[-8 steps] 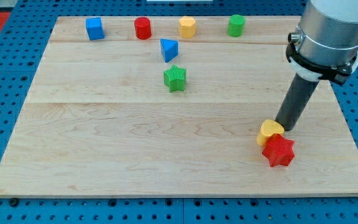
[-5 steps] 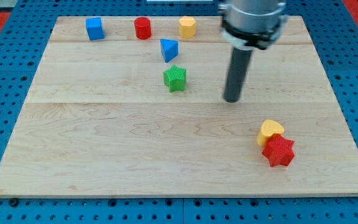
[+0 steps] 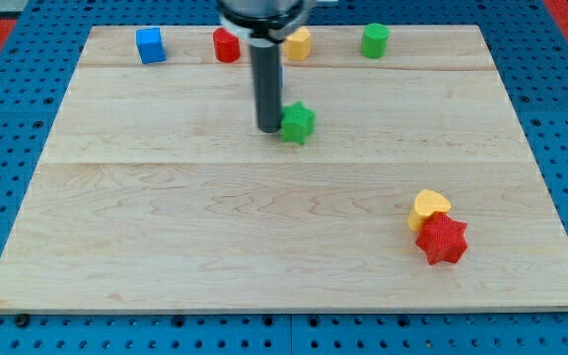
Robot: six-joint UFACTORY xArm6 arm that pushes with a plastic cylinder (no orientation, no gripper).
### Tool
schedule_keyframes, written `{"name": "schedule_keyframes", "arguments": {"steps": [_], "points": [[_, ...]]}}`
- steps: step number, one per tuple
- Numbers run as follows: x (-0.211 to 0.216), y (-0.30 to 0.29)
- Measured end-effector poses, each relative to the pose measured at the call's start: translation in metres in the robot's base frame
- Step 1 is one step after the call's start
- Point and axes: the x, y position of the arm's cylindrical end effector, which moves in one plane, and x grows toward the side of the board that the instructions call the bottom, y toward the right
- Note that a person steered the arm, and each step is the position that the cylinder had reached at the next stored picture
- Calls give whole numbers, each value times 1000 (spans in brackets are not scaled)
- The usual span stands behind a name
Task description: Place the green star to the top of the yellow heart
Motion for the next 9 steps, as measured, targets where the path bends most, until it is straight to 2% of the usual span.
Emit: {"name": "schedule_keyframes", "arguments": {"steps": [1, 2, 6, 7, 8, 9], "points": [[-24, -16], [-36, 3], [58, 71], [48, 52], [56, 22], [83, 43]]}}
